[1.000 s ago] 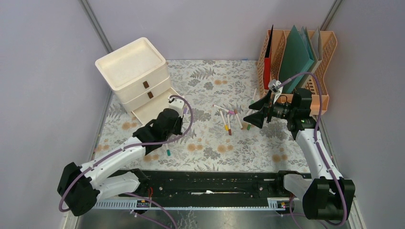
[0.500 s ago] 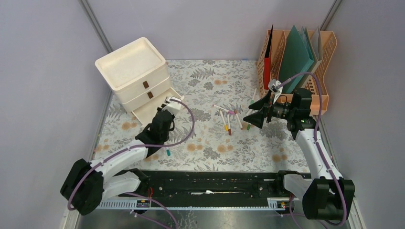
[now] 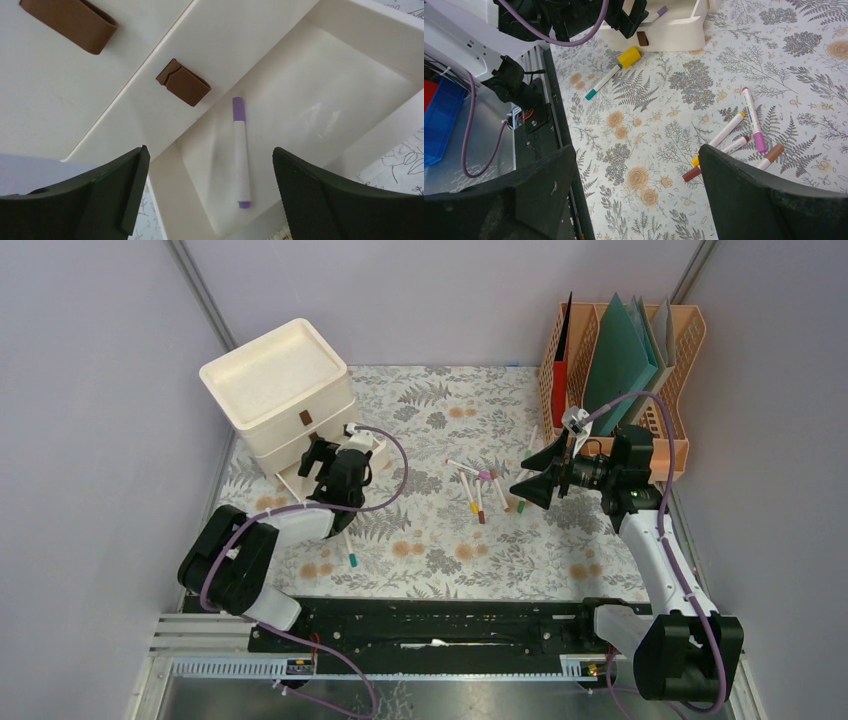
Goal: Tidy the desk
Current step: Place the stationery in the drawer.
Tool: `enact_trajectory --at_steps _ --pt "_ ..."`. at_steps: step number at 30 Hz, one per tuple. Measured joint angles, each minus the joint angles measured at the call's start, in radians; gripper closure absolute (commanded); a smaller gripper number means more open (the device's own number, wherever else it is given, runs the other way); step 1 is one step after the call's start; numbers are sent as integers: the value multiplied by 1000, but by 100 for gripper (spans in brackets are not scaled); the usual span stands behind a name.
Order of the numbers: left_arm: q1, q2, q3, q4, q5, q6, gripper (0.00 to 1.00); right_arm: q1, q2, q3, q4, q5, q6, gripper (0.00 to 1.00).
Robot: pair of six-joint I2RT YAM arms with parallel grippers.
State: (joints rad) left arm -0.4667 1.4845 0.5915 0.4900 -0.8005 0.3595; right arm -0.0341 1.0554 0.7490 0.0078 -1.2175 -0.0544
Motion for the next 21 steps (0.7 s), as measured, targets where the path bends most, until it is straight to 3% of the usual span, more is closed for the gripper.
enact_trajectory --at_steps 8,14,21 --pt "-40 -84 16 -146 9 -111 1 0 0 0 0 -2 0 0" --pt "-43 -326 7 -273 181 -322 1 0 0 0 0 -3 0 0" --pt "-43 -590 -109 -339 327 -570 1 -2 0 0 0 -4 0 0"
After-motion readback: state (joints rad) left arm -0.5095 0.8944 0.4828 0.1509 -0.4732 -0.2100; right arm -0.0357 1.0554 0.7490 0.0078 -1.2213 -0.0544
